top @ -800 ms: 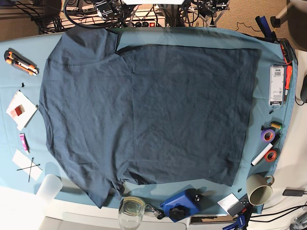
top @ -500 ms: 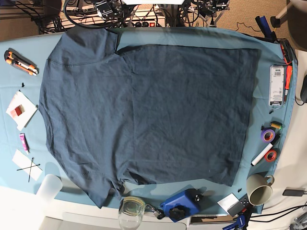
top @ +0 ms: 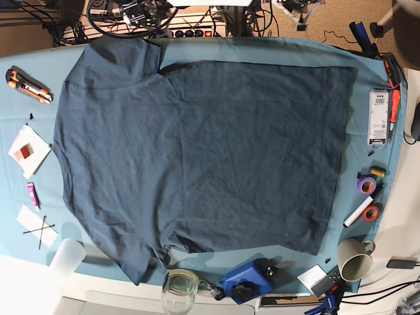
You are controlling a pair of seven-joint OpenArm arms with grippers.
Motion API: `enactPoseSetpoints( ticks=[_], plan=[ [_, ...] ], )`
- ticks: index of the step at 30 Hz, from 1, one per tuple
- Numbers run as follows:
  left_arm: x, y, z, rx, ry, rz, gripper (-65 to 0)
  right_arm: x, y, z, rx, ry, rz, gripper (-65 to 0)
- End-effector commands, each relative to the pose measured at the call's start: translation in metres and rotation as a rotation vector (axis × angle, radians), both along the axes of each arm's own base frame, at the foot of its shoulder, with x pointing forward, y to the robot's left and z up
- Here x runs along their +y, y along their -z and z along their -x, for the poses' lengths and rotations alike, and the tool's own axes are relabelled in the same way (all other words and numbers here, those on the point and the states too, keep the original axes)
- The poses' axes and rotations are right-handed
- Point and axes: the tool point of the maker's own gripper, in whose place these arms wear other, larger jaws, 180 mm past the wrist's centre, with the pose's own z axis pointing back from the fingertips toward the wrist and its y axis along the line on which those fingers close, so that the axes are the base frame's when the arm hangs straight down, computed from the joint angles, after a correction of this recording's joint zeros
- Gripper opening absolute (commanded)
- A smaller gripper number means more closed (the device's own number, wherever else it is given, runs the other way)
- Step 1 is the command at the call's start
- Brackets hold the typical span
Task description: Fold the T-shirt properly
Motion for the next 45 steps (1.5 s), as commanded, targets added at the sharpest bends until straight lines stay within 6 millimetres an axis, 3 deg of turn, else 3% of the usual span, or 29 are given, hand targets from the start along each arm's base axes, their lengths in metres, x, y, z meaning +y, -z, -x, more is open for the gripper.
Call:
enactPoseSetpoints(
  ticks=[1,8,13,22,29,32,36,40,45],
  plan=[
    [0.006,-0.002,0.007,-0.001,0.004,-0.008,-65.0,-0.012,-0.002,0.001,0.007,0.005,0.014,-65.0],
    [0.041,-0.022,0.031,-0.041,-0.058,-0.061,-65.0,-0.067,-0.018,0.020,0.068,0.062,0.091,-65.0],
    [0.052,-0.045,0.044,-0.083,-0.041,-0.088,-65.0,-0.094,-0.042,0.031,0.051,0.026,0.109,-65.0],
    [0.059,-0.103,0.064,-0.141,-0.043,-0.099,-65.0,-0.100,-0.095,0.061,0.021,-0.088,0.076,-65.0],
    [0.057,-0.152,0.073,-0.175,0.016,-0.111,-65.0,-0.111,-0.139,0.077,-0.003,0.110,0.070,-65.0],
    [0.053,-0.174,0.074,-0.153,0.032,-0.104,-65.0,-0.126,-0.165,0.070,-0.027,0.201,0.079,-65.0],
    [0.050,-0.207,0.059,-0.177,-0.019,-0.072,-65.0,-0.132,-0.204,0.048,-0.095,0.261,0.016,-65.0],
    [0.050,-0.239,0.041,-0.168,-0.038,-0.053,-65.0,-0.138,-0.247,0.012,-0.221,0.306,-0.040,-65.0],
    [0.058,-0.276,0.004,-0.242,-0.038,-0.074,-65.0,-0.151,-0.296,-0.032,-0.430,0.324,-0.047,-65.0]
  ],
)
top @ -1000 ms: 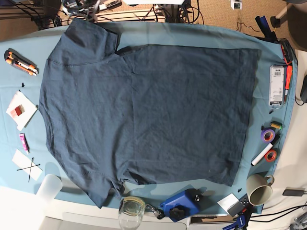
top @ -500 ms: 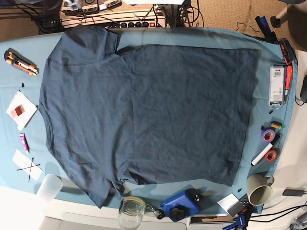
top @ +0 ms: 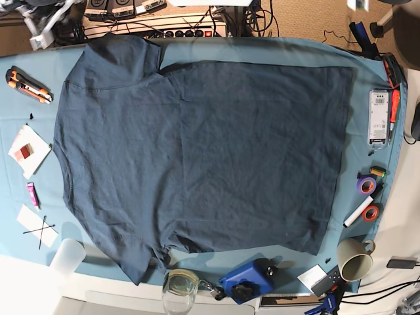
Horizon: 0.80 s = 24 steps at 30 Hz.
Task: Fold the T-shirt properly
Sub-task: 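Move both grippers down to the shirt's shoulder corners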
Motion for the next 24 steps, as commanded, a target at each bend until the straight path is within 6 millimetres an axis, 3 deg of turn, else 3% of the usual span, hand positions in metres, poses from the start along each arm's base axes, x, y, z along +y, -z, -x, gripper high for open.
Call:
enactPoseSetpoints(
  ticks=[1,7,10,12,18,24],
  plan=[
    [0.003,-0.011,-0.005,-0.027,0.008,-0.015,-65.0,-0.004,-0.013,-0.007,-0.042,-0.012,0.018,-65.0],
    [0.001,-0.026,-0.023,-0.088,0.025,-0.027,-65.0,-0.017,-0.052,-0.033,-0.180,-0.088,0.113,-65.0],
    [0.001,-0.026,-0.024,-0.091,0.025,-0.027,-65.0,-0.022,-0.060,-0.036,-0.203,-0.076,0.119,-45.3],
    [0.001,-0.026,-0.024,-0.092,0.025,-0.027,-65.0,-0.026,-0.060,-0.032,-0.184,-0.067,0.135,-37.0],
    [0.001,-0.027,-0.027,-0.100,0.028,-0.026,-65.0,-0.020,-0.054,-0.045,-0.279,0.047,0.053,-36.7],
    [0.000,-0.027,-0.030,-0.110,0.033,-0.024,-65.0,-0.031,-0.035,-0.061,-0.337,0.137,-0.076,-36.7]
  ],
)
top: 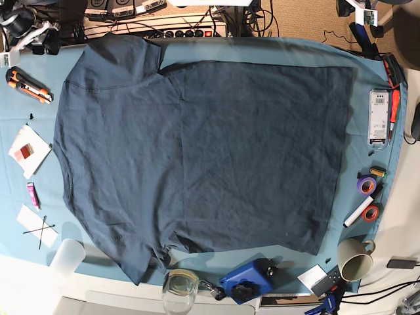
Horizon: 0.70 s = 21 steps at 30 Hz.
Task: Fold the T-shirt properly
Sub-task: 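Move both grippers down to the shirt's shoulder corners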
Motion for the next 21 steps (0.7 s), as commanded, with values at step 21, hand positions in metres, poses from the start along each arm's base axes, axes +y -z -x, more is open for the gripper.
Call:
enactPoseSetpoints(
  ticks=[21],
  plan=[
    [0.000,-0.006,-0.002,-0.020,0.007,-0.003,-65.0,0.066,0.048,-0.023,0.005,-0.034,-0.387,-36.7]
  ],
)
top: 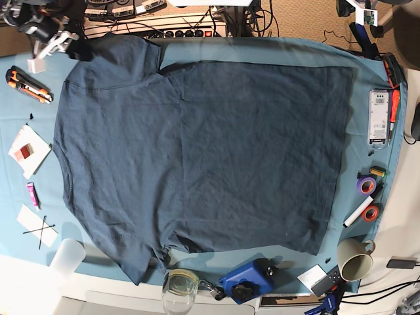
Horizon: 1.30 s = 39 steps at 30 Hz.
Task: Fold the T-shirt properly
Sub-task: 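Move both grippers down to the shirt's shoulder corners, then grasp the shirt's shoulder edges with both grippers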
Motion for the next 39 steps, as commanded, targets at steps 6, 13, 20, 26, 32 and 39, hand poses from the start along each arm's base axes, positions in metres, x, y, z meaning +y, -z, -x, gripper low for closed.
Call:
enactPoseSetpoints(
  ticks=[6,13,20,26,32,39],
  plan=[
    [0.000,-0.007,-0.004,-0.033,0.007,-0.006,-65.0,0.018,0.016,0.014,0.041,0.023,-0.018,-36.7],
    [0.003,-0.016,-0.041,-0.165,0.002,-0.023,-56.6,0.019,0.017,0.015,0.043,0.022,-0.020,-36.7],
    [0.032,-0.021,-0.071,-0.234,-0.218,-0.055,-56.4,0.019,0.017,0.016,0.050,0.017,-0.020,-36.7],
    [0.006,-0.020,-0.092,-0.236,-0.145,0.072,-62.9,0.020,0.018,0.017,0.055,0.013,-0.020,-36.7],
    [-0.005,-0.025,-0.115,-0.275,-0.039,0.101,-65.0,0.021,0.019,0.019,0.067,0.005,-0.022,-36.7],
    [0.016,0.003,-0.132,-0.266,-0.006,0.169,-65.0,0.021,0.019,0.019,0.067,0.005,-0.022,-36.7]
  ],
)
